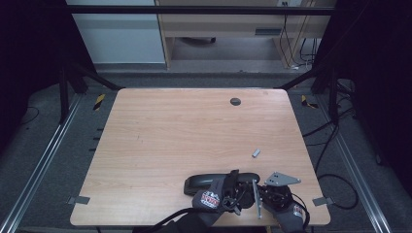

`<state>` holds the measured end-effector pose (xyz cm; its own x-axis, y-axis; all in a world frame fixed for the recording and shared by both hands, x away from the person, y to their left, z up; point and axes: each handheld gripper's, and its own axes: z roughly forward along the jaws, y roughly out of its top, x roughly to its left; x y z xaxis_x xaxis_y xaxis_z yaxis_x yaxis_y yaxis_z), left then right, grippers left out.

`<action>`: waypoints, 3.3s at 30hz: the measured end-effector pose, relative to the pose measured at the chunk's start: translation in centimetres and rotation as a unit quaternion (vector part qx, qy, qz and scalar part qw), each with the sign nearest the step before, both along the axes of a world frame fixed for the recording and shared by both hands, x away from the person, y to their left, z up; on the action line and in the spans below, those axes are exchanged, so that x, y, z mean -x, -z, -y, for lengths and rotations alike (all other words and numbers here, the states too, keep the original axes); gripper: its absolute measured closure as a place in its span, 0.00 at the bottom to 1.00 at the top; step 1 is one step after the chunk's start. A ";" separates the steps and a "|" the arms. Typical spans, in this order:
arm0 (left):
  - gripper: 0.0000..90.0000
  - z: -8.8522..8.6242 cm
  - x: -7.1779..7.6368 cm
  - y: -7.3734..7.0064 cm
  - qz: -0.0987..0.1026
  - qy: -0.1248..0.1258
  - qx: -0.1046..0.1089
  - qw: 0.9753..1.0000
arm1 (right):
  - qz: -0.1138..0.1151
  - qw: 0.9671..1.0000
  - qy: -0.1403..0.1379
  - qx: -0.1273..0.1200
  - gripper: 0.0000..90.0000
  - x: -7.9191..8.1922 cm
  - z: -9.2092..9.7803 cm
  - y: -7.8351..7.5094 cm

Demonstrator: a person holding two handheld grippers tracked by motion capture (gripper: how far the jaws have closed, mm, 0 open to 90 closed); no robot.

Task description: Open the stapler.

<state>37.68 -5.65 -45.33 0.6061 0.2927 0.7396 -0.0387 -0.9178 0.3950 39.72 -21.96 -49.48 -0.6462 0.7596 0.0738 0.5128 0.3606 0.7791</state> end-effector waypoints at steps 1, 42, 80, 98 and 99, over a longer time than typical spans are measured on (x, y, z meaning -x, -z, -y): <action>0.58 0.0 0.0 0.0 0.000 0.000 0.000 1.000 | 0.000 1.000 0.000 0.000 1.00 0.0 0.0 0.0; 0.61 -2.7 0.3 -3.4 -0.001 -0.017 0.090 0.996 | -0.013 1.000 0.009 -0.007 1.00 -0.2 -0.2 0.1; 0.65 -8.6 0.4 -7.5 -0.016 -0.047 0.198 0.979 | -0.015 1.000 0.014 -0.004 1.00 -0.1 -0.4 0.0; 0.64 -10.8 0.4 -8.2 -0.022 -0.059 0.229 0.971 | -0.013 1.000 0.014 0.000 1.00 0.0 -0.4 0.0; 0.64 -10.9 0.4 -8.3 -0.023 -0.059 0.230 0.971 | -0.013 1.000 0.015 0.000 1.00 0.0 -0.5 0.0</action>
